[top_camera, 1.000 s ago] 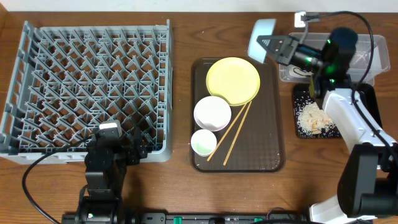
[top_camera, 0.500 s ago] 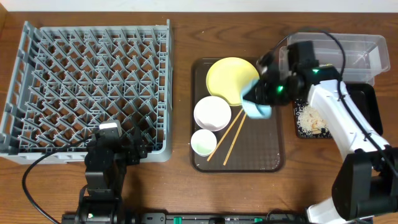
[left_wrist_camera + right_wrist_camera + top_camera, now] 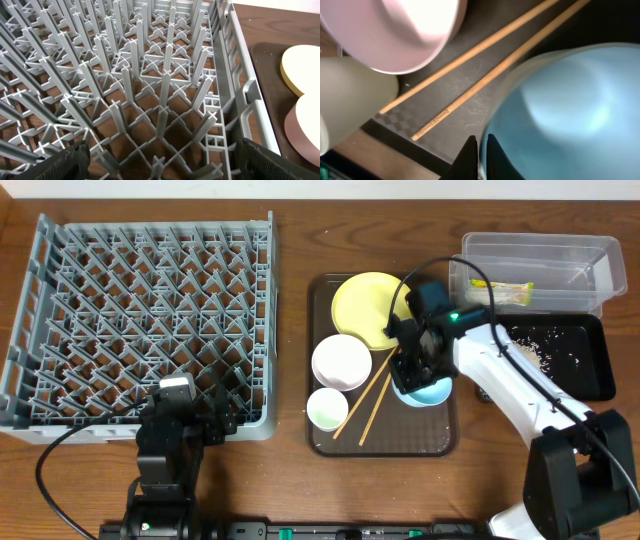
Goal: Sort waste into correct bins and load items into the dishwasher rack
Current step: 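Return the empty blue bowl to the brown tray with the right gripper, then grasp the white bowl with the right gripper and lift it sideways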
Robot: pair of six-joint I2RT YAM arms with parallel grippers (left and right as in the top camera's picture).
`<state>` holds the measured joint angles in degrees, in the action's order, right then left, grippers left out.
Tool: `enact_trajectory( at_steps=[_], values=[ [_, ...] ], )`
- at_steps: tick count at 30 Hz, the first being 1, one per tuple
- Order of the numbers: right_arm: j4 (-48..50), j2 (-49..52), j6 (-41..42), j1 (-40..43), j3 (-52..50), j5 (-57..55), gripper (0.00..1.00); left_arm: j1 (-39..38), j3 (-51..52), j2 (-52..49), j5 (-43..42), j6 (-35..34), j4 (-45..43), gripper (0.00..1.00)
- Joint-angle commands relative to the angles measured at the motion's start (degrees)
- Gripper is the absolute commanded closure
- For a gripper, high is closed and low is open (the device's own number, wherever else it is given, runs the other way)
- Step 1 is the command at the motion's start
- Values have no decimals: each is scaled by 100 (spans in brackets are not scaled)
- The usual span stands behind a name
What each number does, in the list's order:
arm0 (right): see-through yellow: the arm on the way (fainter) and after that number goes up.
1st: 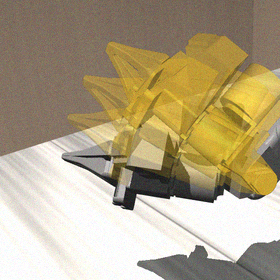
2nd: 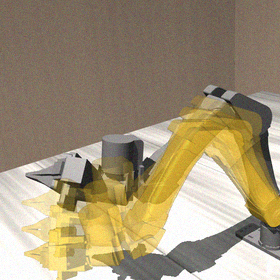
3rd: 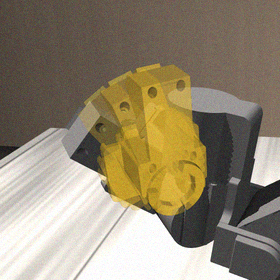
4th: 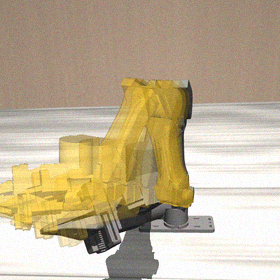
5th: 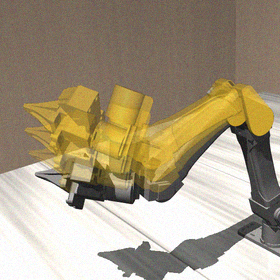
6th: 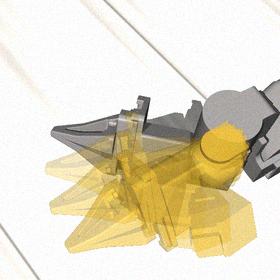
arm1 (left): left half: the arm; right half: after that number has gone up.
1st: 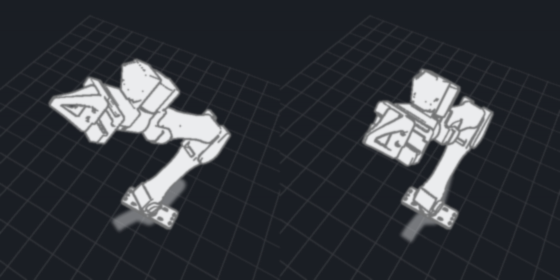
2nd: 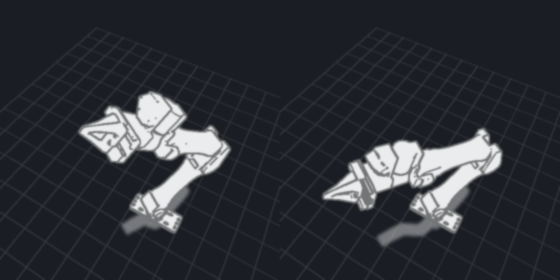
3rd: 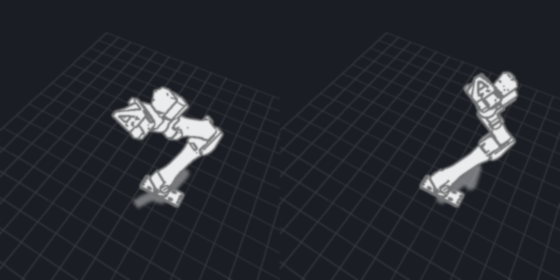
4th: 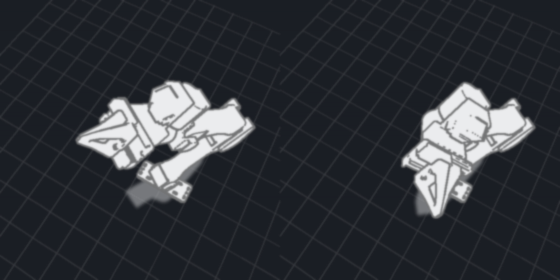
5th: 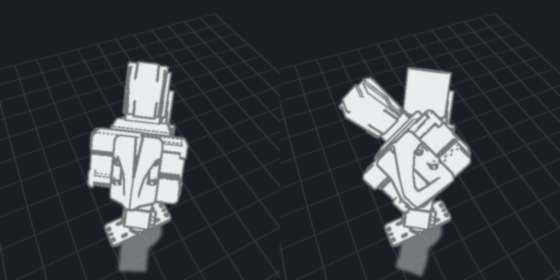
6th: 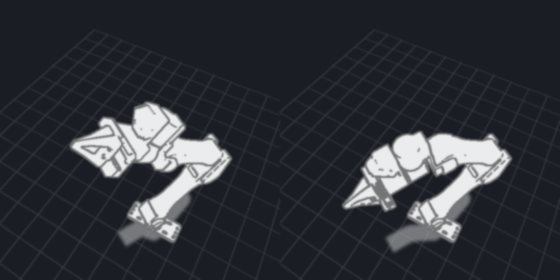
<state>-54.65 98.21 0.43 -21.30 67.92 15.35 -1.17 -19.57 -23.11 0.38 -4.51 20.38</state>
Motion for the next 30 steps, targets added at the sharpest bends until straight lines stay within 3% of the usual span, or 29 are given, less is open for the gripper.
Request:
enact_trajectory(
  at_steps=[1, 7, 13, 18, 25, 30],
  values=[
    [173, 4, 35, -83, -240, 70, 92, 24, -114, 0, 28, -48, -4, 6],
    [452, 4, 35, -168, -435, 164, 85, 24, -114, 0, 28, -48, -4, 6],
    [411, -79, 37, -166, -273, 160, 61, 24, -114, 0, 28, -48, -4, 6],
    [411, -356, 28, -254, 282, 162, 56, 24, -114, 0, 28, -50, -4, 6],
    [470, -334, -48, -957, 382, 162, 66, 24, -114, 0, 28, -50, 7, 6],
    [455, -184, 109, -1554, 238, 157, 67, 24, -114, 0, 28, -50, 15, 6]
  ],
)
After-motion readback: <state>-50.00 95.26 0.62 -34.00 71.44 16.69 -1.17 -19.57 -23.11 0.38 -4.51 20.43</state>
